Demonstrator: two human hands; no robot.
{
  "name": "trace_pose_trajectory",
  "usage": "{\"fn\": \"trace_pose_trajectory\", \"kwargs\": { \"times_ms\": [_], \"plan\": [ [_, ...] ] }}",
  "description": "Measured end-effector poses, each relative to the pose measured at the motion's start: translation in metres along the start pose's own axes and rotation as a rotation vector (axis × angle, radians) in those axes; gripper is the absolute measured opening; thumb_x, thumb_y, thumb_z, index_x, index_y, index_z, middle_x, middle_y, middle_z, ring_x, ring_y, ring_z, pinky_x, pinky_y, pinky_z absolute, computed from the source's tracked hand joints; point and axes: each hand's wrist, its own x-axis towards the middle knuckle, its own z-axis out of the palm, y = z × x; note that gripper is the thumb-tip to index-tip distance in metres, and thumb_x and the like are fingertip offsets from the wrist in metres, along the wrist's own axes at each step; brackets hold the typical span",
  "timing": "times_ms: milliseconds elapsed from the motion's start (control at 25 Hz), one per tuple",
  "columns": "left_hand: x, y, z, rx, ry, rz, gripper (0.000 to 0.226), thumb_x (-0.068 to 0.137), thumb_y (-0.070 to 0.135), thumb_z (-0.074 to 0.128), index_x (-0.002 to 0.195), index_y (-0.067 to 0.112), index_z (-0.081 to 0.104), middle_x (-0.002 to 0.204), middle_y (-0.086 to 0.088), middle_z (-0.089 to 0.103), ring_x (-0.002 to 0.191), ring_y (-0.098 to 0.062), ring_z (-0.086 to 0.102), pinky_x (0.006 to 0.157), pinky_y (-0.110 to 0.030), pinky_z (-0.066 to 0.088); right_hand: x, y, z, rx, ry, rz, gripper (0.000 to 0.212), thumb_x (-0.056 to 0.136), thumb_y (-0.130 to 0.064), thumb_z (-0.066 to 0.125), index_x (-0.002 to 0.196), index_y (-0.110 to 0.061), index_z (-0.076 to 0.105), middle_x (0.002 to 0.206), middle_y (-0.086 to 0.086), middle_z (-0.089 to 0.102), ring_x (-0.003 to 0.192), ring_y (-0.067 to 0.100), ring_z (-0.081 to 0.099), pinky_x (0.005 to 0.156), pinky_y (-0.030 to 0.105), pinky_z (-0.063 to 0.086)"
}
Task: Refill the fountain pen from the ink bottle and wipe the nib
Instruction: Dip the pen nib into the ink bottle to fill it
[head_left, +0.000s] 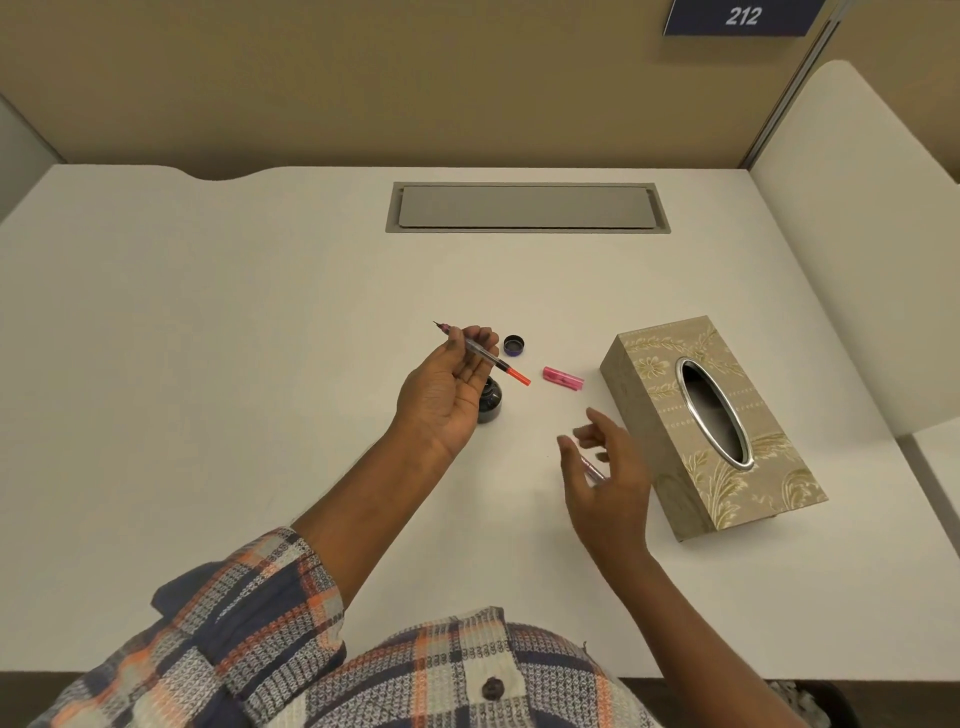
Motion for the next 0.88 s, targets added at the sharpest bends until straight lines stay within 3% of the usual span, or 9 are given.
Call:
{"fn": "trace_pose_trajectory", "kwargs": {
  "times_ms": [80,160,240,360,480,600,720,800,880],
  "plan": [
    [-0.003,-0.004,0.003,-0.017,0.002,-0.019,0.021,0.093,0.015,0.052,0.091,-0.003,0.062,0.085,-0.014,0.071,0.094,-0.026,0.067,0.093,-0.035,0.052,0.014,-0.033,-0.002,0.196,-0.112,0.106,0.037,0.089,-0.024,0.066,0.123,-0.013,0.056,0.092,0.0,0.069,0.083,0.009,0.065,0.075,0.019,0.052],
    [-0.008,-0.007,0.006,-0.019,-0.008,-0.033,0.021,0.093,0.015,0.052,0.091,-0.003,0.062,0.09,-0.015,0.069,0.093,-0.025,0.067,0.093,-0.034,0.052,0.026,-0.053,0.002,0.317,-0.171,0.178,0.032,0.088,-0.026,0.066,0.118,-0.016,0.059,0.09,0.001,0.071,0.084,0.016,0.069,0.076,0.027,0.056],
    [-0.012,-0.009,0.008,-0.011,-0.036,-0.042,0.022,0.094,0.014,0.051,0.091,-0.004,0.062,0.093,-0.015,0.068,0.087,-0.023,0.07,0.085,-0.031,0.056,0.036,-0.064,0.006,0.384,-0.151,0.229,0.018,0.087,-0.024,0.069,0.105,-0.021,0.066,0.088,0.003,0.072,0.081,0.018,0.071,0.076,0.036,0.058],
    [-0.014,-0.008,0.006,0.022,-0.081,-0.034,0.025,0.095,0.017,0.05,0.099,-0.005,0.062,0.101,-0.016,0.069,0.088,-0.022,0.072,0.083,-0.031,0.057,0.046,-0.075,0.009,0.443,-0.072,0.297,0.005,0.087,-0.017,0.068,0.088,-0.021,0.071,0.08,0.0,0.073,0.069,0.008,0.069,0.072,0.034,0.055],
    [-0.014,-0.002,0.0,0.185,-0.109,-0.085,0.04,0.092,0.026,0.054,0.11,-0.009,0.058,0.11,-0.022,0.067,0.101,-0.03,0.068,0.089,-0.036,0.055,0.061,-0.08,0.008,0.454,-0.057,0.304,0.005,0.088,-0.014,0.066,0.087,-0.013,0.071,0.075,-0.001,0.071,0.066,0.007,0.066,0.071,0.032,0.055],
    [-0.024,0.016,-0.013,0.491,-0.151,-0.18,0.041,0.09,0.026,0.058,0.103,-0.013,0.061,0.104,-0.027,0.068,0.094,-0.034,0.069,0.087,-0.039,0.056,0.08,-0.087,0.0,0.317,-0.08,0.215,0.006,0.089,-0.012,0.064,0.086,-0.011,0.069,0.073,0.0,0.069,0.066,0.009,0.065,0.07,0.031,0.056],
    [-0.027,0.042,-0.023,0.822,-0.067,0.093,0.016,0.087,0.012,0.062,0.086,-0.003,0.068,0.086,-0.018,0.071,0.073,-0.024,0.067,0.079,-0.035,0.056,0.097,-0.096,-0.011,0.099,-0.186,0.089,0.01,0.091,-0.007,0.06,0.087,-0.008,0.068,0.074,0.003,0.065,0.055,-0.005,0.058,0.053,0.002,0.042],
    [-0.022,0.061,-0.024,0.955,0.034,0.371,0.008,0.084,0.006,0.064,0.082,0.005,0.071,0.082,-0.013,0.07,0.07,-0.019,0.061,0.074,-0.033,0.053,0.107,-0.099,-0.014,-0.082,-0.29,0.016,0.012,0.091,-0.005,0.058,0.087,-0.005,0.069,0.072,0.004,0.063,0.049,-0.003,0.056,0.049,0.0,0.038],
    [-0.015,0.075,-0.022,0.975,0.053,0.48,0.007,0.082,0.008,0.065,0.082,0.01,0.073,0.085,-0.014,0.071,0.074,-0.017,0.06,0.073,-0.033,0.053,0.115,-0.101,-0.009,-0.238,-0.361,-0.094,0.014,0.09,-0.006,0.057,0.084,-0.006,0.07,0.071,0.004,0.062,0.054,0.007,0.056,0.053,0.006,0.037]
  ]
}}
